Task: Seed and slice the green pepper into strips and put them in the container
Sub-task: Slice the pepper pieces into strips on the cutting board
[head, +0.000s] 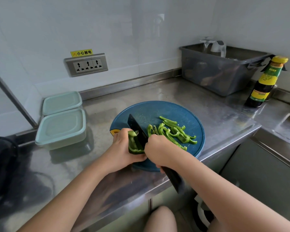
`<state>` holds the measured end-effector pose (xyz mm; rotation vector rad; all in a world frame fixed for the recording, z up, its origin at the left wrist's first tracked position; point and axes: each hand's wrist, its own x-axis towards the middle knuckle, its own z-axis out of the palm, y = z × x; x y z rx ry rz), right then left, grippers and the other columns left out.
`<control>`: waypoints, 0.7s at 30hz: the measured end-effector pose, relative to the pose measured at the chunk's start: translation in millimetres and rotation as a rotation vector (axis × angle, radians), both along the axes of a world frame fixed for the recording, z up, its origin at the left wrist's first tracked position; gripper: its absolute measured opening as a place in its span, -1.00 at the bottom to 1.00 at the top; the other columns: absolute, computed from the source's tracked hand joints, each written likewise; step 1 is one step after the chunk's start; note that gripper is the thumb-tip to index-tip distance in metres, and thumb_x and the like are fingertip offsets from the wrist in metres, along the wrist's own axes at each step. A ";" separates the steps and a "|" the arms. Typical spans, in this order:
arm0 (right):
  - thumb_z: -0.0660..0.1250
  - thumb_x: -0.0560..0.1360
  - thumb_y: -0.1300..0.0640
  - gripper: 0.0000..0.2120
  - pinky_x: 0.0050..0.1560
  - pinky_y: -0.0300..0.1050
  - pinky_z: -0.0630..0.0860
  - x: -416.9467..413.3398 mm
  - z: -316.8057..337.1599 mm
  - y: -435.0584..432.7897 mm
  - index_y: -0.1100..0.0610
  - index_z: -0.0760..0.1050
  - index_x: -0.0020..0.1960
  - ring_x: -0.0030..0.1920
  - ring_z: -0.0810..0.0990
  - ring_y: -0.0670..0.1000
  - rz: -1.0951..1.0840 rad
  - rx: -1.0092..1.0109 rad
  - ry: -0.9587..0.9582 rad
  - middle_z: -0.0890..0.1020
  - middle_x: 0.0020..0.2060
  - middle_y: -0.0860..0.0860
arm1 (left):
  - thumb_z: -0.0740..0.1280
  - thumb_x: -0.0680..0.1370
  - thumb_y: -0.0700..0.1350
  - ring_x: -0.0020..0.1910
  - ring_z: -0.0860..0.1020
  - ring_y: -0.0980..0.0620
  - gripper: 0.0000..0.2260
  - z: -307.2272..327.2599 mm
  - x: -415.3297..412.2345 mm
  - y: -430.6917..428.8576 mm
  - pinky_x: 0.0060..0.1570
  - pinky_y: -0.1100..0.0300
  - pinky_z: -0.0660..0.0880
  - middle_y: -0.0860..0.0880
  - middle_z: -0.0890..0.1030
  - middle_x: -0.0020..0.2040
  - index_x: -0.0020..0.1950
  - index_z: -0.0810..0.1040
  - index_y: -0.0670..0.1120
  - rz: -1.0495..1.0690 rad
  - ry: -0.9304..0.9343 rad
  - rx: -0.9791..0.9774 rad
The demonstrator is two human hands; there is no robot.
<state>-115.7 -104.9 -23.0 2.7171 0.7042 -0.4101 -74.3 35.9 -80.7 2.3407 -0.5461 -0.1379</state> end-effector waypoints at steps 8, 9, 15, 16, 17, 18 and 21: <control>0.25 0.51 0.31 -0.90 -0.37 -0.14 0.35 -0.1 -9.1 -3.7 0.24 0.52 -0.01 -0.15 0.50 0.07 -0.303 0.290 0.061 0.35 -0.36 0.03 | 0.52 0.15 0.24 0.12 0.43 0.01 -0.38 -4.4 12.9 5.7 0.02 0.17 0.44 0.05 0.45 0.03 0.06 0.34 0.06 0.094 -0.036 -0.029; 0.26 0.50 0.30 -0.90 -0.38 -0.15 0.37 -2.7 -12.9 -6.6 0.25 0.53 -0.02 -0.12 0.55 0.08 -0.382 0.365 0.082 0.40 -0.34 0.04 | 0.54 0.14 0.23 0.13 0.43 0.03 -0.34 -3.4 13.9 7.9 0.05 0.18 0.45 0.06 0.45 0.06 0.12 0.34 0.09 0.091 -0.005 -0.043; 0.06 0.57 0.17 -0.70 -0.48 -0.21 0.33 -16.0 -10.8 -37.4 0.11 0.25 -0.35 -0.46 0.36 -0.04 -0.713 0.797 0.027 0.39 -0.42 0.05 | 0.60 0.21 0.03 0.20 0.43 0.14 -0.22 -0.7 9.7 9.2 0.19 0.22 0.39 0.06 0.40 0.23 0.31 0.25 0.15 -0.038 0.055 -0.115; 0.06 0.57 0.15 -0.69 -0.46 -0.21 0.31 -19.6 -10.1 -36.7 0.11 0.24 -0.35 -0.46 0.34 -0.04 -0.719 0.834 0.004 0.38 -0.40 0.03 | 0.59 0.21 0.05 0.20 0.43 0.12 -0.24 -0.7 9.2 9.8 0.21 0.18 0.40 0.06 0.40 0.22 0.29 0.25 0.17 -0.041 0.045 -0.088; 0.06 0.58 0.13 -0.69 -0.46 -0.19 0.30 -22.6 -11.5 -34.5 0.12 0.23 -0.34 -0.45 0.34 -0.02 -0.721 0.867 -0.044 0.37 -0.39 0.03 | 0.58 0.20 0.09 0.19 0.43 0.10 -0.26 -0.5 9.0 9.7 0.21 0.16 0.40 0.05 0.40 0.20 0.26 0.25 0.17 -0.034 0.038 -0.057; 0.06 0.59 0.11 -0.70 -0.45 -0.14 0.28 -25.2 -12.4 -31.5 0.13 0.21 -0.32 -0.44 0.33 -0.01 -0.721 0.892 -0.102 0.37 -0.38 0.04 | 0.57 0.19 0.12 0.19 0.43 0.09 -0.27 -0.4 8.8 9.5 0.21 0.14 0.41 0.05 0.39 0.18 0.22 0.24 0.18 -0.020 0.032 -0.029; 0.05 0.61 0.05 -0.73 -0.32 -0.08 0.24 -34.9 -18.9 -20.4 0.14 0.18 -0.22 -0.36 0.32 0.09 -0.663 0.884 -0.278 0.32 -0.38 0.01 | 0.58 0.18 0.13 0.17 0.39 0.10 -0.28 1.7 6.4 6.3 0.17 0.20 0.37 0.06 0.33 0.14 0.17 0.22 0.15 0.035 0.007 0.029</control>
